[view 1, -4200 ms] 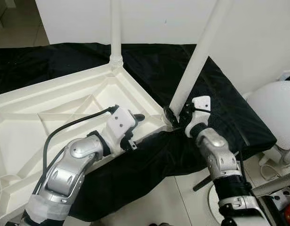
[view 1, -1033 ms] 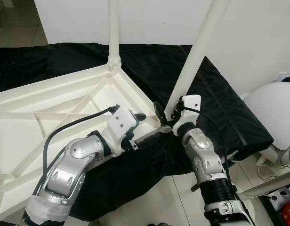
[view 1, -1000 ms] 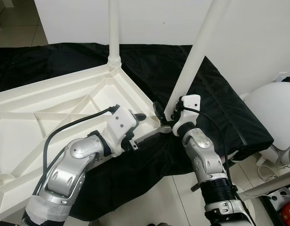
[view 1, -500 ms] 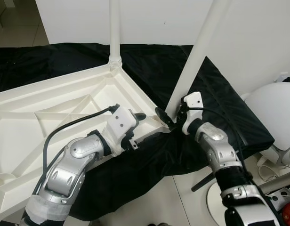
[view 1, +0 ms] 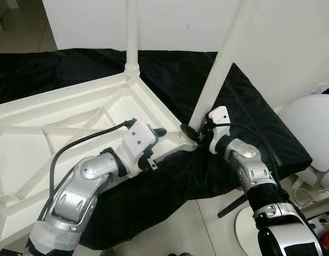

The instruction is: Building children table

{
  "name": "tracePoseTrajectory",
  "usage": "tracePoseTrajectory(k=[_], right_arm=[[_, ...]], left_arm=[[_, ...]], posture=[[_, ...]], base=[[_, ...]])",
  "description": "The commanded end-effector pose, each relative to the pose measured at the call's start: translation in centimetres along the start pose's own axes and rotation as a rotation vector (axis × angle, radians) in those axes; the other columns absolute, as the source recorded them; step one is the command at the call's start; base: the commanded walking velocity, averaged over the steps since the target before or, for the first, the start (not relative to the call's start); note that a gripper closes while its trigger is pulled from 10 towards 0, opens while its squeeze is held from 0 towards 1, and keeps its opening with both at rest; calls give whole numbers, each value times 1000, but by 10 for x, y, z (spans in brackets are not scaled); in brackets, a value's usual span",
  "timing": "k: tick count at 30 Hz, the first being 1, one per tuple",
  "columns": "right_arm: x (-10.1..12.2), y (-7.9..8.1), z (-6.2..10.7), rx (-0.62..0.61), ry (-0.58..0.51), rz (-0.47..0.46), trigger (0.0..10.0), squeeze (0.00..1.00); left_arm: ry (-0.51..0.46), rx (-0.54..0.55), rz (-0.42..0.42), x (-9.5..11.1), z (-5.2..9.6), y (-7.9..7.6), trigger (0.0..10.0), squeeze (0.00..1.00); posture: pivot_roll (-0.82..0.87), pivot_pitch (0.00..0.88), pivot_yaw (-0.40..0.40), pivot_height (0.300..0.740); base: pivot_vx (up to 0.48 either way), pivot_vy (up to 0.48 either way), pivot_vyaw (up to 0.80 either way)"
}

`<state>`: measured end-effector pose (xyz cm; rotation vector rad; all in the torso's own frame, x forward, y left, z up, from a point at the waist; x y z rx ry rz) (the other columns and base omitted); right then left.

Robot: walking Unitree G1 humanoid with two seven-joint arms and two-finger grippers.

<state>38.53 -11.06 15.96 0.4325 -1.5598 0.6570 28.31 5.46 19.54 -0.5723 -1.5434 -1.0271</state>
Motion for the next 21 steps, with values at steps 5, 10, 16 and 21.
tracePoseTrajectory(k=[5, 10, 16, 21], right_arm=[[-6, 0, 1, -43, 12, -52, 10000, 0], [-7, -7, 0, -197, 19, -125, 10000, 0], [-12, -10, 3, -391, 33, -204, 10000, 0], [-19, 6, 5, -570, 39, -248, 10000, 0]], left_arm=[[8, 16, -2, -1, 0, -2, 10000, 0], [8, 24, 1, -1, 1, -2, 10000, 0], [2, 36, 19, -2, 2, -1, 10000, 0], [3, 25, 2, -1, 0, -1, 10000, 0]], posture=[[152, 74, -100, 740], [151, 77, -101, 740], [150, 84, -93, 740], [145, 81, -98, 740]], base=[[0, 0, 0], [0, 0, 0], [0, 0, 0], [0, 0, 0]])
Point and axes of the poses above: a point about 5 cm out from each wrist's last joint towards the gripper, its own z axis pointing back from the gripper into the wrist, its own x axis along the axis of the wrist's last joint, y = z × x, the point moved 4 cm from there along -z, pointing out of the wrist towards the gripper, and after that the axes turned 1 degree about -z, right-handed, at the moved point
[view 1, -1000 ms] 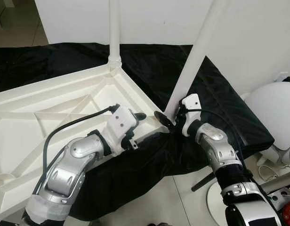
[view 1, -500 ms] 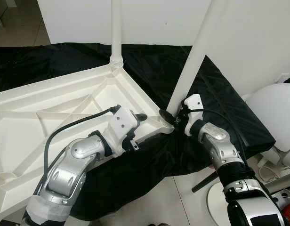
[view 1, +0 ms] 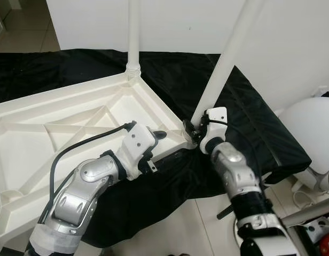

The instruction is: Building children table

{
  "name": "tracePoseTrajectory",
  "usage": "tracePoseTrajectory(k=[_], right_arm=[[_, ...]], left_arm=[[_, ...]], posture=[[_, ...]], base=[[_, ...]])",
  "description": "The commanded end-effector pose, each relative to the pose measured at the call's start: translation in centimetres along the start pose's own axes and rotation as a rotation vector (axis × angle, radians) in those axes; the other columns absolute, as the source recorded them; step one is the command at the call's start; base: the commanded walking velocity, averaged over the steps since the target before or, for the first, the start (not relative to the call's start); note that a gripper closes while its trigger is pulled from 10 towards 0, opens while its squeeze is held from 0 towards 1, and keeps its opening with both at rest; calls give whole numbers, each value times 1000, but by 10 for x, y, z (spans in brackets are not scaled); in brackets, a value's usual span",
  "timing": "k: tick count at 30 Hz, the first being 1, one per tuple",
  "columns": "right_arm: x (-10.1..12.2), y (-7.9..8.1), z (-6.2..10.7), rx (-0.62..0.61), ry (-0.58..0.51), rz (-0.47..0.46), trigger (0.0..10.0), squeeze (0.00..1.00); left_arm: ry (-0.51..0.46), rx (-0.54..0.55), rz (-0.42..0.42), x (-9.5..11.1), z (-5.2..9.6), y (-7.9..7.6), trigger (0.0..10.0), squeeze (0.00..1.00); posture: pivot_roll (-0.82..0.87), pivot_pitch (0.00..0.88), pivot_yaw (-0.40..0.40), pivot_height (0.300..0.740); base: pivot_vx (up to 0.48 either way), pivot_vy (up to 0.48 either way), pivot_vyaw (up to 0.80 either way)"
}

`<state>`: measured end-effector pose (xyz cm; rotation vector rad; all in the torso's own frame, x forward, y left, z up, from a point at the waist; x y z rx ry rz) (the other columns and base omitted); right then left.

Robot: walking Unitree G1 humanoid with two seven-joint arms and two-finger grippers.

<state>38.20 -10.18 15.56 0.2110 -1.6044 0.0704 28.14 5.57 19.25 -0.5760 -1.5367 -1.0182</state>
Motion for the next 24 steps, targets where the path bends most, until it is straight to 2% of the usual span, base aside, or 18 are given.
tracePoseTrajectory(k=[1, 3, 8, 9, 10, 22, 23, 24], right_arm=[[-15, -7, 7, -96, 49, -26, 10000, 0], [-16, 1, 10, -148, 49, -49, 10000, 0], [-16, 8, 13, -175, 54, -66, 10000, 0], [-12, 8, 15, -176, 37, -70, 10000, 929], [-8, 7, 16, -158, 20, -74, 10000, 1000], [5, 3, 16, -91, -24, -78, 10000, 1000], [5, 2, 15, -71, -21, -70, 10000, 0], [6, 1, 12, 6, -12, -51, 10000, 0]], left_arm=[[-3, 19, -19, 3, -3, 1, 10000, 0], [-9, 24, -9, 4, -3, 4, 10000, 0], [-6, 22, -8, 3, -3, 4, 10000, 0], [-3, 19, -9, 3, -4, 3, 10000, 0], [-3, 18, -8, 2, -4, 2, 10000, 0], [-1, 17, -6, 2, -4, 1, 10000, 0], [0, 17, -7, 2, -3, 1, 10000, 0], [-1, 20, -6, 3, -3, 1, 10000, 0]], posture=[[142, 90, -102, 740], [140, 87, -94, 740], [136, 89, -89, 740], [131, 86, -86, 740], [132, 89, -88, 740], [137, 94, -89, 740], [138, 94, -89, 740], [142, 98, -92, 740]], base=[[0, 0, 0], [0, 0, 0], [0, 0, 0], [0, 0, 0], [0, 0, 0], [0, 0, 0], [0, 0, 0], [0, 0, 0]])
Point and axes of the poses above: a point about 5 cm out from each wrist's last joint towards the gripper, its own z axis pointing back from the gripper into the wrist, its own x axis along the axis of the wrist's last joint, y = z × x, the point moved 4 cm from there along -z, pointing out of the wrist towards the gripper, and after that the axes turned 1 degree about -z, right-handed, at the moved point
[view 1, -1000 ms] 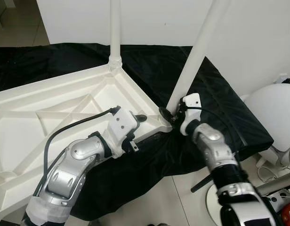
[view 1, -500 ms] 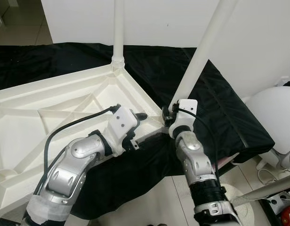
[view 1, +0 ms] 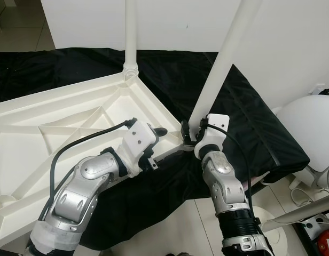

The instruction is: Building children table

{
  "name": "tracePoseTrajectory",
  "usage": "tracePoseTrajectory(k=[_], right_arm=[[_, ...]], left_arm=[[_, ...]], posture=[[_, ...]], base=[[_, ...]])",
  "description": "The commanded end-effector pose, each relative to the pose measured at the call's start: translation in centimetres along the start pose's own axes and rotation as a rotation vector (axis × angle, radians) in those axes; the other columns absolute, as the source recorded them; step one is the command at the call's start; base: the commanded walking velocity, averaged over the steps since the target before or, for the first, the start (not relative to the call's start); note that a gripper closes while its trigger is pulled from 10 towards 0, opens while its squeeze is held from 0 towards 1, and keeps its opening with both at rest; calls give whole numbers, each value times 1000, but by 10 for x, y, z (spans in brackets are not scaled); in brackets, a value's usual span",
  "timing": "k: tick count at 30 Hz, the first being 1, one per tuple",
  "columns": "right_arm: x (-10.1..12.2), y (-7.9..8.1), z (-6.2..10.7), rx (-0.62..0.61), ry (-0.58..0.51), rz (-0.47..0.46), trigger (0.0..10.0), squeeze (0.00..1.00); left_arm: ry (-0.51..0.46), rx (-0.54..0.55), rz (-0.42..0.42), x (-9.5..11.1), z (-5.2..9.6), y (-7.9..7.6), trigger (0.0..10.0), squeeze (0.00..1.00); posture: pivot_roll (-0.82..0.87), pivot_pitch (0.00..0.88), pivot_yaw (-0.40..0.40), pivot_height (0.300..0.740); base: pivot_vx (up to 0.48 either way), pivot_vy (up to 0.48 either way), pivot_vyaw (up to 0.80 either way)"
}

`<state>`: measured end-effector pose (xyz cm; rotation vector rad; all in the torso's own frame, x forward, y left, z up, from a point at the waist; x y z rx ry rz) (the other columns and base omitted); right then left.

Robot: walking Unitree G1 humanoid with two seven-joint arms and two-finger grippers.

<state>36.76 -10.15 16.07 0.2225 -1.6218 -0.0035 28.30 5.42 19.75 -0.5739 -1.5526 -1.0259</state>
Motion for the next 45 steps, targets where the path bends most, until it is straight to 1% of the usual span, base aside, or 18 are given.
tracePoseTrajectory(k=[1, 4, 8, 11, 12, 14, 15, 17, 23, 28, 32, 34, 35, 39, 40, 41, 42, 45], right_arm=[[0, -2, -2, 46, 13, 0, 10000, 0], [3, 0, -6, 174, 24, 33, 10000, 0], [3, -1, -8, 226, 35, 57, 10000, 0], [3, -2, -11, 351, 46, 156, 10000, 0], [3, -2, -11, 351, 46, 156, 10000, 0], [0, -1, -10, 432, 66, 191, 10000, 0], [0, -1, -10, 432, 66, 191, 10000, 0], [-1, -1, -10, 494, 78, 215, 10000, 0], [-1, -2, -11, 523, 79, 242, 10000, 0], [-3, -4, -10, 574, 92, 283, 10000, 0], [-4, -5, -10, 583, 95, 286, 10000, 0], [-4, -6, -10, 588, 95, 296, 10000, 0], [-4, -8, -13, 594, 90, 321, 10000, 0], [-4, -9, -15, 599, 89, 328, 10000, 0], [-5, -9, -15, 605, 90, 322, 4196, 0], [-5, -9, -15, 605, 90, 322, 4196, 0], [-6, -8, -14, 611, 95, 310, 0, 0], [-9, -7, -12, 615, 100, 301, 0, 0]], left_arm=[[11, 20, 7, -2, -1, -1, 10000, 0], [13, 18, 7, -2, -1, -2, 10000, 0], [14, 15, 6, -4, -1, -3, 10000, 0], [10, 8, 4, -3, -2, -5, 10000, 0], [10, 8, 4, -3, -2, -5, 10000, 0], [8, 3, 2, -3, -3, -5, 10000, 0], [8, 3, 2, -3, -3, -5, 10000, 0], [8, 1, 0, -3, -3, -5, 10000, 0], [7, 1, -1, -2, -3, -5, 10000, 0], [8, -2, -1, -2, -2, -6, 10000, 0], [9, -3, -1, -2, -2, -6, 10000, 0], [9, -5, -1, -2, -2, -6, 10000, 0], [7, -10, -2, -1, -3, -5, 10000, 0], [5, -11, -1, 0, -3, -5, 10000, 0], [6, -13, -2, 0, -3, -5, 10000, 0], [6, -13, -2, 0, -3, -5, 10000, 0], [6, -13, -3, 0, -3, -6, 10000, 0], [7, -11, -1, -1, -3, -6, 10000, 0]], posture=[[142, 98, -92, 740], [143, 96, -93, 740], [143, 81, -94, 740], [145, 69, -96, 740], [145, 69, -96, 740], [147, 61, -97, 740], [147, 61, -97, 740], [148, 60, -97, 740], [147, 60, -96, 740], [147, 60, -86, 740], [146, 63, -82, 740], [144, 63, -77, 740], [140, 77, -71, 740], [140, 77, -71, 740], [143, 73, -73, 740], [143, 73, -73, 740], [146, 74, -75, 740], [146, 74, -75, 740]], base=[[0, 0, 0], [0, 0, 0], [0, 0, 0], [0, 0, 0], [0, 0, 0], [0, 0, 0], [0, 0, 0], [0, 0, 0], [0, 0, 0], [0, 0, 0], [0, 0, 0], [0, 0, 0], [0, 0, 0], [0, 0, 0], [0, 0, 0], [0, 0, 0], [0, 0, 0], [0, 0, 0]])
Point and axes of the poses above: a point about 5 cm out from each wrist's last joint towards the gripper, its own z axis pointing back from the gripper into the wrist, its own x axis along the axis of the wrist's last joint, y = z × x, the point moved 4 cm from there along -z, pointing out of the wrist towards the gripper, and after that the axes turned 1 degree about -z, right-handed, at the moved point
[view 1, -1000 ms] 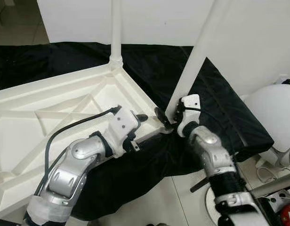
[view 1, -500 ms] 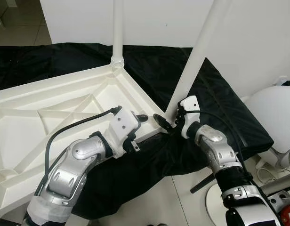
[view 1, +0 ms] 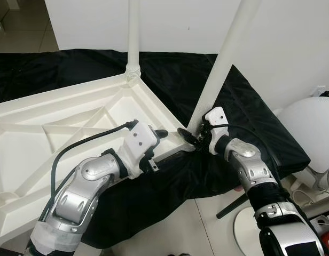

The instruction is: Building children table

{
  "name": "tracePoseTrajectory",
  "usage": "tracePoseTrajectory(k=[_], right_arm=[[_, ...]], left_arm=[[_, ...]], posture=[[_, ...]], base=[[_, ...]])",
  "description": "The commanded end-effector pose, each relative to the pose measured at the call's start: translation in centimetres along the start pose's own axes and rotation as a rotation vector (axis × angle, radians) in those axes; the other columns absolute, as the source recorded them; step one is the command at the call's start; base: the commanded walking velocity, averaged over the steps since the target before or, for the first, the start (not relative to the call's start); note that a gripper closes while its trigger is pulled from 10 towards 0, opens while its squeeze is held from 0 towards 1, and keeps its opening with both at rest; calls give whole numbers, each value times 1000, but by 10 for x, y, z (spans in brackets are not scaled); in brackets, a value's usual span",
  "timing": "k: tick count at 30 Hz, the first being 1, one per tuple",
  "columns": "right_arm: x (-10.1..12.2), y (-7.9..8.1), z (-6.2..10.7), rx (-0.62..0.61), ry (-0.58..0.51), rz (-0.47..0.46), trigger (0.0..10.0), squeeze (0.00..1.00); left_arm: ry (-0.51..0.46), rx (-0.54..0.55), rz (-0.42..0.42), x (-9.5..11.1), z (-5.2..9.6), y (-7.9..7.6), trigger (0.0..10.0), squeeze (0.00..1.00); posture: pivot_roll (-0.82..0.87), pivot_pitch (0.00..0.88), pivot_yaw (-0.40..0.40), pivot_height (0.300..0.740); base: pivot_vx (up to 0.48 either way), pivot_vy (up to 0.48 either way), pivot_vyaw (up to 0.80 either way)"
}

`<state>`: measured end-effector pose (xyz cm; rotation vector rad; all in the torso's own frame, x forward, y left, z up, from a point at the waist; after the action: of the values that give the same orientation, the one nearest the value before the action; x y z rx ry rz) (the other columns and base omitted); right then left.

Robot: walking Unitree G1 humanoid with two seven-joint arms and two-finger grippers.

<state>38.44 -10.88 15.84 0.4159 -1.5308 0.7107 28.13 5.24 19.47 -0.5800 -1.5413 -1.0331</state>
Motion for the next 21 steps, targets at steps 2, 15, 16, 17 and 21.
tracePoseTrajectory(k=[2, 15, 16, 17, 21], right_arm=[[-9, 7, 0, 25, 24, -17, 0, 0], [-12, 8, -3, -148, 36, -150, 10000, 0], [-13, 7, -3, -211, 43, -171, 10000, 0], [-13, 7, -3, -211, 43, -171, 10000, 0], [-15, 7, -3, -312, 50, -225, 10000, 0]], left_arm=[[3, 2, -3, 1, -1, -3, 10000, 0], [4, 12, 0, 1, 0, -3, 10000, 0], [4, 13, 2, 1, 1, -3, 10000, 0], [4, 13, 2, 1, 1, -3, 10000, 0], [7, 11, 0, 0, 0, -2, 10000, 0]], posture=[[152, 76, -77, 740], [153, 86, -88, 740], [152, 86, -87, 740], [152, 86, -87, 740], [150, 84, -88, 740]], base=[[0, 0, 0], [0, 0, 0], [0, 0, 0], [0, 0, 0], [0, 0, 0]])
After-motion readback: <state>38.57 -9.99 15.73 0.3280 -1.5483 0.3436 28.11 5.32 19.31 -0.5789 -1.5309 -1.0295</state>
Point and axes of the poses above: a point about 5 cm out from each wrist's last joint towards the gripper, its own z axis pointing back from the gripper into the wrist, its own x axis along the axis of the wrist's last joint, y = z × x, the point moved 4 cm from there along -z, pointing out of the wrist towards the gripper, and after that the axes turned 1 degree about -z, right-handed, at the moved point
